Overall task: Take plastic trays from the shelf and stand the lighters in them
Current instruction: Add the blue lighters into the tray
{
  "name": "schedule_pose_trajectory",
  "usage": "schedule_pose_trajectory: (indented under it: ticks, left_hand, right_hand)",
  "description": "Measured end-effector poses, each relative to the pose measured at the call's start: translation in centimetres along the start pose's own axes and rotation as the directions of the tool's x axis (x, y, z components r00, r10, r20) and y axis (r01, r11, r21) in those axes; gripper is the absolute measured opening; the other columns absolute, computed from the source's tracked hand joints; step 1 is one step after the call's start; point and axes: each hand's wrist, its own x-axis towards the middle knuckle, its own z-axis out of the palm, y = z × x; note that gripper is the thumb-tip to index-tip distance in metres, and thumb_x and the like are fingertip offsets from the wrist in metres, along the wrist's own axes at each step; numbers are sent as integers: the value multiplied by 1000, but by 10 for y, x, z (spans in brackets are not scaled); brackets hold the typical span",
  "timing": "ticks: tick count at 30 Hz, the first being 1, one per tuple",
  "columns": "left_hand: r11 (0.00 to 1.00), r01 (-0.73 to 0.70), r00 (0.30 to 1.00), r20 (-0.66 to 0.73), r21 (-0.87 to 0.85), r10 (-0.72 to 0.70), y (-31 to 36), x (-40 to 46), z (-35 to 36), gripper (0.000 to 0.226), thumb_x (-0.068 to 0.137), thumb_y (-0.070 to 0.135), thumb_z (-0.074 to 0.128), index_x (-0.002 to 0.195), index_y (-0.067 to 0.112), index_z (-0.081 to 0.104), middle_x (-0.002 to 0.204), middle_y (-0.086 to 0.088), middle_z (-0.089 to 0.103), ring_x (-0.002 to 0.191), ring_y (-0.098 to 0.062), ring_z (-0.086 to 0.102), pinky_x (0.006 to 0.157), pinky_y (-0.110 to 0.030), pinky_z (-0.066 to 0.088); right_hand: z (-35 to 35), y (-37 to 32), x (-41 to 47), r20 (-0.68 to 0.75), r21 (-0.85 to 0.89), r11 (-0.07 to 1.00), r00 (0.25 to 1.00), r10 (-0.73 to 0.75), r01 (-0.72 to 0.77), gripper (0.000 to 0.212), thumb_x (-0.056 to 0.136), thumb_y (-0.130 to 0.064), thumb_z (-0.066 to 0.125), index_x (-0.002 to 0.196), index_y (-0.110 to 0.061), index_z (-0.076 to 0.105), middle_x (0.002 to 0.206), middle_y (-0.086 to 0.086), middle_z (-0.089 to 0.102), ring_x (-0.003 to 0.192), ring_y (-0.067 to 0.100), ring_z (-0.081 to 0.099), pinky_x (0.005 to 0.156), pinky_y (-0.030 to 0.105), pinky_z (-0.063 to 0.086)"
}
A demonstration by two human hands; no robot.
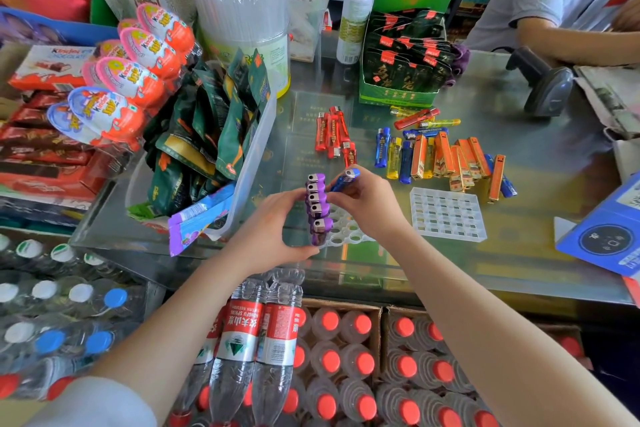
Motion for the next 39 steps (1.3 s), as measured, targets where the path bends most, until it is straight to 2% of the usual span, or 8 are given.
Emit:
schedule_pose_trajectory:
  ticks: [3,7,12,23,27,29,32,39]
  left_hand:
    - [1000,-2,1000,-6,-4,2,-1,1,1,75,63,31,80,127,30,41,115,19,45,114,-5,42,93,-20,30]
    - [1000,6,1000,15,-15,-6,-2,1,0,75,64,32,79,128,31,40,118,18,45,116,-6,41,95,-23,31]
    - [1000,4,1000,8,-21,-4,0,2,0,69,64,33,78,121,38,40,115,18,48,114,-5,44,94,-23,34]
    - [999,33,999,28,7,-33,5,1,-1,73,65,30,78,126,34,37,110,25,39,111,1,38,92,-19,30]
    - [999,43,998,46,10,-44,9,4,-3,74,67,30,78,129,29,38,115,22,39,112,3,35,94,-19,28]
    - [999,38,998,56,16,-39,10,6,-3,75,67,28,78,130,29,37,115,22,39,112,3,34,93,-18,27]
    - [999,33,998,59,3,-33,5,11,1,73,66,29,77,129,28,40,119,18,44,116,-3,39,97,-22,31]
    - [999,26,998,58,-41,-23,-3,18,5,70,65,33,76,127,28,42,124,12,50,120,-8,42,103,-32,35]
  right_hand:
    - [-4,-3,3,21,-107,994,999,-34,36,20,78,-19,72,85,-2,62,77,13,67,72,28,60,67,35,48]
    - [-9,-5,9,157,-291,945,982,-105,148,17,83,-17,65,92,-4,60,68,-7,47,65,16,45,56,27,29]
    - [-5,-2,12,204,-446,861,964,-168,244,21,86,-20,62,98,-4,56,96,8,59,87,27,55,69,35,43]
    - [-6,8,15,173,-337,914,969,-176,226,17,81,-20,67,87,-6,61,79,2,53,70,20,47,66,39,46]
    - [-17,9,18,243,-327,917,958,-151,227,19,82,-15,65,97,-12,55,83,-1,54,66,13,48,59,22,41]
    - [-30,12,20,150,-237,960,982,-115,149,28,85,-11,61,111,-13,54,82,-6,56,64,1,47,60,15,38]
    - [-42,20,25,-76,-188,982,997,-14,-1,22,89,-9,49,108,-11,61,86,-5,57,63,-2,48,57,14,39]
    - [-42,27,62,-267,-375,895,952,147,-243,25,93,-15,42,113,-5,54,114,15,58,94,30,57,73,39,49]
